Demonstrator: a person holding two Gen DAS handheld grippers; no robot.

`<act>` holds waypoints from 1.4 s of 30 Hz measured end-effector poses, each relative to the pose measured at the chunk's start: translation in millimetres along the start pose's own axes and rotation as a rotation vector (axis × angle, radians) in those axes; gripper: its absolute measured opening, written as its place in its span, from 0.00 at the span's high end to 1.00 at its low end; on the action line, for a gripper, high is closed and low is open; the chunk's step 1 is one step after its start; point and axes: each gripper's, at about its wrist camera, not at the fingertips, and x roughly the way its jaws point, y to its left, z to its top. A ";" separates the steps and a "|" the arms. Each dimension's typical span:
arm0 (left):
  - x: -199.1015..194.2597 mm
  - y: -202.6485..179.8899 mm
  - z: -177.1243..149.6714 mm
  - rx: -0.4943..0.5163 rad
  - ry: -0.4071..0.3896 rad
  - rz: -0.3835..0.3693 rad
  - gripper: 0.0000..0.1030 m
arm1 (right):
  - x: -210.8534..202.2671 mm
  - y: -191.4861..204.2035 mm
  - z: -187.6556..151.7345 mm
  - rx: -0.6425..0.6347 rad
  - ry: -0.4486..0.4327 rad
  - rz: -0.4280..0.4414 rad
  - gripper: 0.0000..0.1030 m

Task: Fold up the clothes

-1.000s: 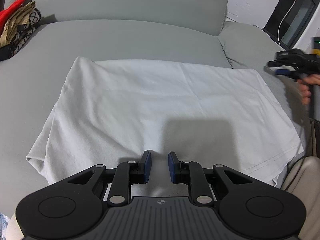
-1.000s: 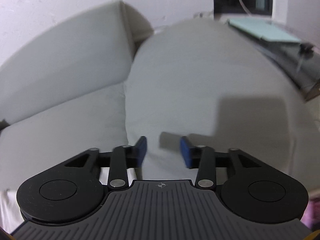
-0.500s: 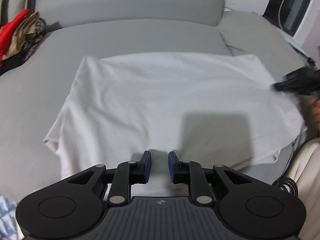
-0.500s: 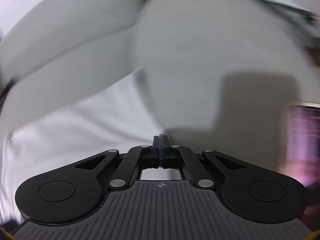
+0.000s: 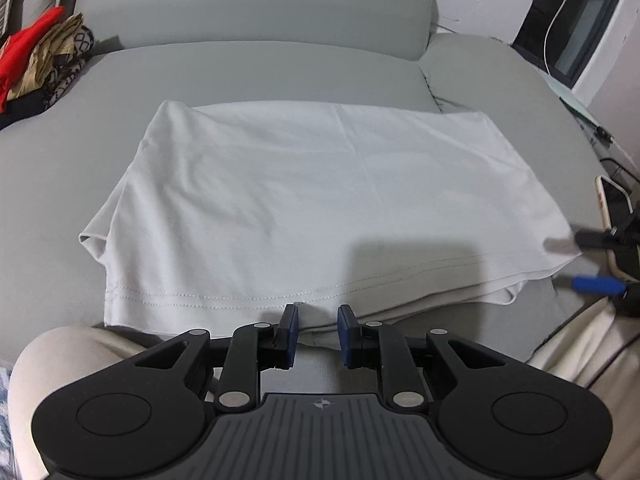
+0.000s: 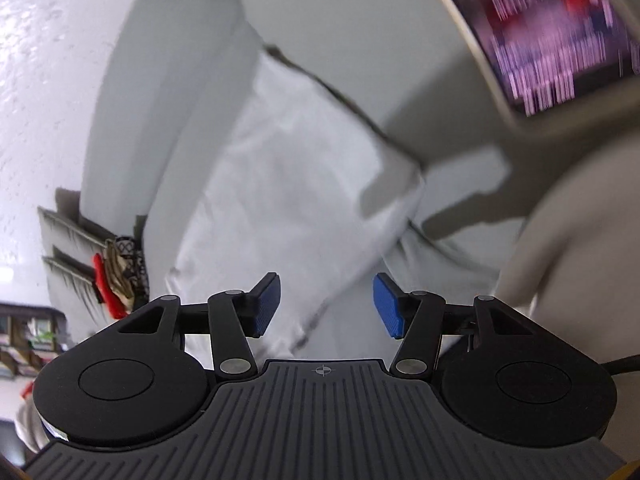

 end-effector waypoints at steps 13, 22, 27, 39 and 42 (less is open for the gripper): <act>0.1 5.5 -1.2 -0.037 0.001 -0.031 0.80 | 31.7 -17.9 -14.2 0.040 -0.075 0.289 0.48; 0.2 8.6 -0.8 -0.037 0.005 -0.042 0.76 | 49.1 -16.8 22.2 0.067 -0.303 0.198 0.53; 2.1 10.9 0.2 -0.039 0.009 -0.053 0.76 | 62.4 -10.7 31.6 0.066 -0.354 0.196 0.44; 0.5 13.7 -0.3 -0.026 0.009 -0.067 0.76 | 84.2 6.2 55.9 0.057 -0.305 0.158 0.97; 0.1 13.4 1.1 -0.016 0.018 -0.069 0.76 | 71.9 28.6 47.8 -0.055 -0.353 0.073 0.97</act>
